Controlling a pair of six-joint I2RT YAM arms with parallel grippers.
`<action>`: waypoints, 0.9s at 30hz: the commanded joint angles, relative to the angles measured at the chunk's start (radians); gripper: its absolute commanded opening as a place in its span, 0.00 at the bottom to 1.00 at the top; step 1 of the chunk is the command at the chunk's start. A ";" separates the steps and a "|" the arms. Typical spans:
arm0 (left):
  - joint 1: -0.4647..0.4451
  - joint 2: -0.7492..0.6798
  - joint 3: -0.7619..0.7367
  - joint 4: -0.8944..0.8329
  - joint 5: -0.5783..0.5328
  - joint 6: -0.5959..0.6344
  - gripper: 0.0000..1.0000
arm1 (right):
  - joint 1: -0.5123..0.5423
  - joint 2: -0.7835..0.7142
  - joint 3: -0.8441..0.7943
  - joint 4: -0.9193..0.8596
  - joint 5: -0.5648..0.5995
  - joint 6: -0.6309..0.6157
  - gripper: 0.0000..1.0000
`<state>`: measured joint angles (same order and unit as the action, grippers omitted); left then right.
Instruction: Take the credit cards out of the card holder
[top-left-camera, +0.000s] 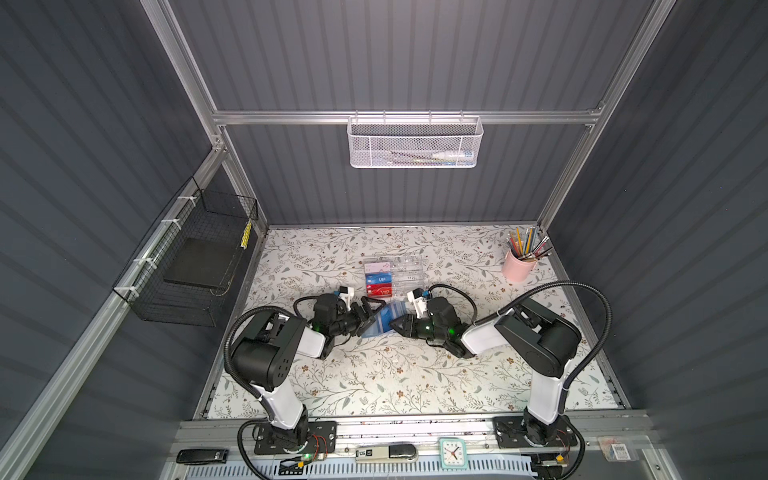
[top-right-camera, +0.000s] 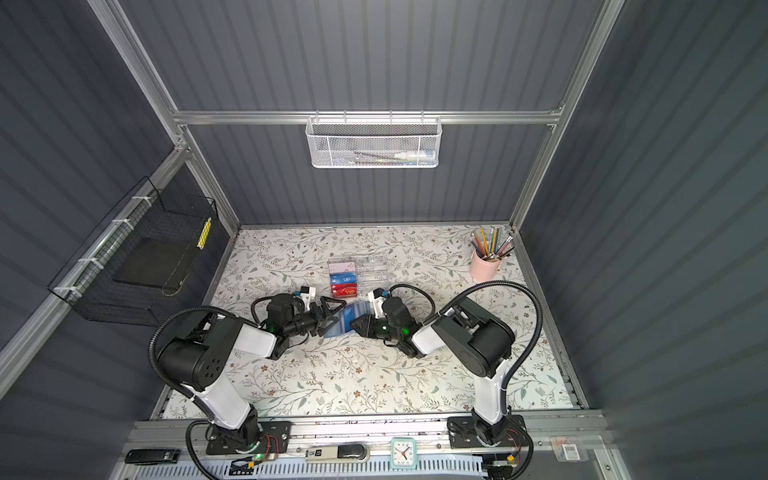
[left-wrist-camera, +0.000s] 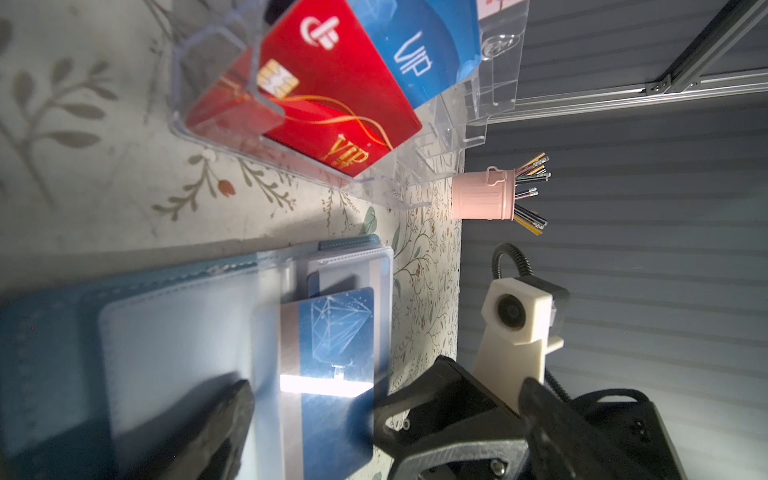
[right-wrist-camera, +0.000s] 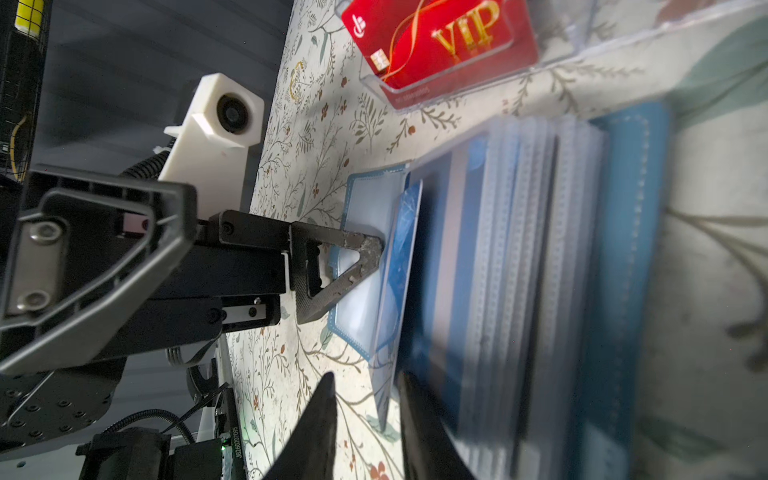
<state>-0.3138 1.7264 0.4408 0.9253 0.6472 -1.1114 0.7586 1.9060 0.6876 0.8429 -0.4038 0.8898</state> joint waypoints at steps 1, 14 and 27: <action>-0.004 0.028 -0.024 -0.043 -0.004 -0.009 1.00 | 0.005 0.026 0.013 -0.056 0.027 0.004 0.31; -0.004 0.025 -0.030 -0.037 -0.003 -0.013 1.00 | 0.004 0.070 0.108 -0.146 0.027 0.000 0.30; -0.004 0.007 -0.024 -0.047 0.008 -0.016 1.00 | -0.004 0.008 0.067 -0.136 0.054 -0.003 0.00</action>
<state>-0.3138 1.7283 0.4320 0.9436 0.6476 -1.1191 0.7612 1.9450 0.7807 0.7288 -0.3729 0.8959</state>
